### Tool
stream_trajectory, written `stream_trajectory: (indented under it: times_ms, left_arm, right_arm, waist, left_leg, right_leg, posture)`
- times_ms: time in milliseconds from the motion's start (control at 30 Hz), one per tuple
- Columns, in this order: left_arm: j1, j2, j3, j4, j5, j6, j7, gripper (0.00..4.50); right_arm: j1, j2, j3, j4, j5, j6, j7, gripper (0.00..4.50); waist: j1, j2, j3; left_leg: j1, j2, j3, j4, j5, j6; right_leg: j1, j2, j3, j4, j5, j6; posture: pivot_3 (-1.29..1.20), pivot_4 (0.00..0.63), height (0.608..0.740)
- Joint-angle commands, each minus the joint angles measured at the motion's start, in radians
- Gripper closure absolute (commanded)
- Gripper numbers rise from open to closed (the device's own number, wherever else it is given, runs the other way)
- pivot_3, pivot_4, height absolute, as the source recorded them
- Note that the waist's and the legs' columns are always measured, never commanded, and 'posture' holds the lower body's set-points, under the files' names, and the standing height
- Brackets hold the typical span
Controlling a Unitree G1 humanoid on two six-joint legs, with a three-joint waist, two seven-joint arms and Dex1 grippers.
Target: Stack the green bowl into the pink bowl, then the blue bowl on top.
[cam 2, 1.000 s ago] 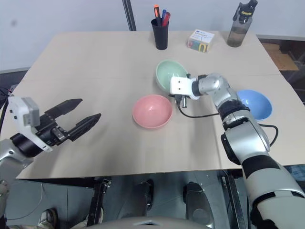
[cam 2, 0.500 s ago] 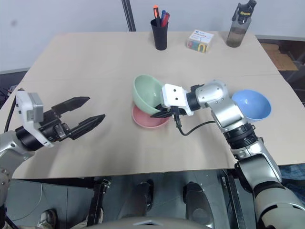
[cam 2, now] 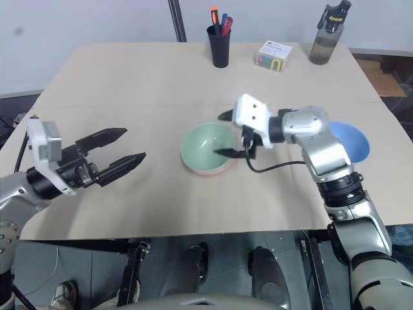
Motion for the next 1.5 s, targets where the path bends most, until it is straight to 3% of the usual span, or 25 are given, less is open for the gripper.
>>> stream_trajectory:
  times_ms: [33,167,400,567,800,833,867,1133,1367,1500]
  left_arm:
    - [-0.058,0.012,-0.04,-0.006,-0.013,-0.053,-0.078,0.0]
    - [-0.162,0.0,-0.138,0.012,-0.047,-0.054,-0.167,0.0]
    - [-0.363,-0.021,-0.265,0.145,-0.003,-0.079,-0.266,0.0]
    - [-0.41,-0.025,-0.294,0.184,0.008,-0.081,-0.304,0.0]
    - [-0.41,-0.021,-0.295,0.186,0.026,-0.077,-0.31,0.0]
    - [-0.406,-0.02,-0.294,0.182,0.028,-0.076,-0.308,0.0]
    - [-0.4,-0.018,-0.293,0.178,0.03,-0.076,-0.307,0.0]
    - [-0.379,-0.012,-0.279,0.157,0.03,-0.066,-0.288,0.0]
    - [-0.332,-0.003,-0.252,0.135,0.032,-0.064,-0.252,0.0]
    - [-0.24,-0.011,-0.217,0.153,0.105,-0.107,-0.194,0.0]
  right_arm:
    - [0.056,-0.04,-0.151,0.032,-0.034,0.017,-0.174,0.06]
    - [0.162,-0.109,-0.229,-0.002,-0.055,0.197,-0.278,0.06]
    - [0.238,-0.101,-0.262,-0.132,-0.092,0.458,-0.467,0.06]
    - [0.279,-0.091,-0.274,-0.209,-0.06,0.598,-0.503,0.06]
    - [0.294,-0.076,-0.265,-0.224,-0.022,0.648,-0.535,0.06]
    - [0.293,-0.075,-0.262,-0.217,-0.02,0.644,-0.54,0.56]
    - [0.291,-0.074,-0.258,-0.207,-0.019,0.639,-0.544,0.77]
    - [0.266,-0.086,-0.223,-0.14,-0.017,0.591,-0.547,4.34]
    - [0.263,-0.108,-0.186,-0.156,-0.012,0.486,-0.504,4.46]
    - [0.259,-0.059,-0.177,-0.295,0.181,0.26,-0.252,4.46]
  waist:
    - [0.002,0.0,0.0]
    - [0.009,0.0,0.0]
    - [-0.012,0.001,0.0]
    - [-0.016,0.001,0.0]
    - [-0.016,0.001,0.0]
    - [-0.016,0.001,0.0]
    - [-0.016,0.001,0.0]
    - [-0.016,0.001,0.0]
    - [-0.016,0.001,0.0]
    - [-0.022,0.002,0.001]
  left_leg:
    - [0.0,0.0,0.0,0.0,0.0,0.0]
    - [0.0,0.0,0.001,0.0,0.0,0.0]
    - [0.001,0.0,0.002,0.0,0.0,0.0]
    - [0.0,0.0,0.002,0.0,0.0,0.0]
    - [0.0,0.0,0.002,0.0,0.0,0.0]
    - [0.0,0.0,0.002,0.0,0.0,0.0]
    - [0.0,0.0,0.002,0.0,0.0,0.0]
    - [0.0,0.0,0.002,0.0,0.0,0.0]
    - [0.0,0.0,0.002,0.0,0.0,0.0]
    - [0.0,0.0,0.002,0.0,0.0,0.0]
  right_leg:
    - [0.0,0.0,0.0,0.0,0.0,0.0]
    - [0.0,0.0,0.001,0.0,0.0,0.0]
    - [0.0,0.0,0.002,0.001,-0.001,0.002]
    - [-0.001,0.0,0.002,0.0,0.0,0.006]
    - [0.0,0.0,0.002,0.0,-0.001,0.005]
    - [0.0,0.0,0.002,0.0,-0.002,0.004]
    - [0.0,0.0,0.002,0.001,-0.002,0.004]
    - [0.0,0.0,0.002,0.0,-0.001,0.005]
    - [0.0,0.0,0.002,0.0,-0.001,0.006]
    - [-0.001,0.0,0.002,0.0,-0.001,0.006]
  posture:
    - [0.0,0.15,0.74]
    - [0.0,0.15,0.74]
    - [0.0,0.15,0.74]
    - [0.0,0.15,0.74]
    - [0.0,0.15,0.74]
    - [0.0,0.15,0.74]
    - [0.0,0.15,0.74]
    - [0.0,0.15,0.74]
    - [0.0,0.15,0.74]
    - [0.0,0.15,0.74]
